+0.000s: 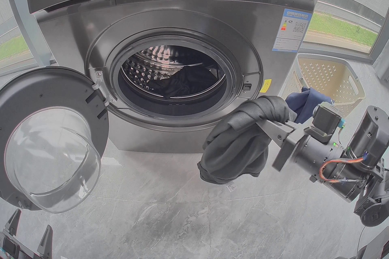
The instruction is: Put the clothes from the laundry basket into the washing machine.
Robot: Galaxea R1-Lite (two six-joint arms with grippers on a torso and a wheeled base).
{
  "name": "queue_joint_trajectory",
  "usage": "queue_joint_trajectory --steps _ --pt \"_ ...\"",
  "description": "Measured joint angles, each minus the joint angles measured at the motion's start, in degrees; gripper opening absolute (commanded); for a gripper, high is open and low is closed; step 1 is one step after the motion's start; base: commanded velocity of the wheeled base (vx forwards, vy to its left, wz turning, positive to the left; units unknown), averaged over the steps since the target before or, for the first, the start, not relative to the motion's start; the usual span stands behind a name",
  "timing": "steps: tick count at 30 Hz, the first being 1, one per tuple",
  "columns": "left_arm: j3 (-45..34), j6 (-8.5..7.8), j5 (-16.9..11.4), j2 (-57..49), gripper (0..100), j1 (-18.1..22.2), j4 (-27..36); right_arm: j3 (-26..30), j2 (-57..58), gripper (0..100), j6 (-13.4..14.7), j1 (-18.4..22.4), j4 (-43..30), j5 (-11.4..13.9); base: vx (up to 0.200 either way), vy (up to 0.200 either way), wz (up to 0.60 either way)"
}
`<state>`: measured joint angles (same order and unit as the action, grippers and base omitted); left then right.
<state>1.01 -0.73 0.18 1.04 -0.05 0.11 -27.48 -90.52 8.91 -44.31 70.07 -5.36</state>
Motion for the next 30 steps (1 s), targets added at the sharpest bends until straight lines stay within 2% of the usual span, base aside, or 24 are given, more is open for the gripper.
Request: queue_joint_trajectory --steps 2,5,10,15,20,25,30 --pt "0.0 -0.17 -0.16 0.0 100 0.0 -0.01 -1.84 -1.21 0 0.41 -1.28 0.07 -1.34 0.0 0.0 0.0" --pt "0.0 -0.46 -0.32 0.0 100 -0.05 -0.16 -4.24 -2.82 0 2.83 -3.29 0.22 -2.78 0.0 0.0 0.0" --pt "1.6 -0.13 -2.26 0.0 100 0.05 -2.35 -6.53 -4.63 0 4.13 -5.16 0.65 -3.11 0.0 0.0 0.0" --pt "5.92 -0.06 -10.56 2.76 100 0.12 -3.3 -8.3 -6.36 0 5.05 -5.6 1.61 -2.68 0.0 0.0 0.0" --pt "7.89 -0.6 -18.47 11.82 100 -0.26 -5.52 -10.45 -8.57 0 5.62 -5.68 2.84 -1.96 0.0 0.0 0.0" --pt "8.72 -2.17 -23.03 24.08 100 -1.85 -11.61 -12.43 -10.62 0 5.91 -5.72 3.85 -1.45 0.0 0.0 0.0" --pt "9.12 -3.28 -25.11 38.01 100 -5.79 -19.4 -13.64 -12.11 0 6.06 -5.72 4.53 -1.12 0.0 0.0 0.0"
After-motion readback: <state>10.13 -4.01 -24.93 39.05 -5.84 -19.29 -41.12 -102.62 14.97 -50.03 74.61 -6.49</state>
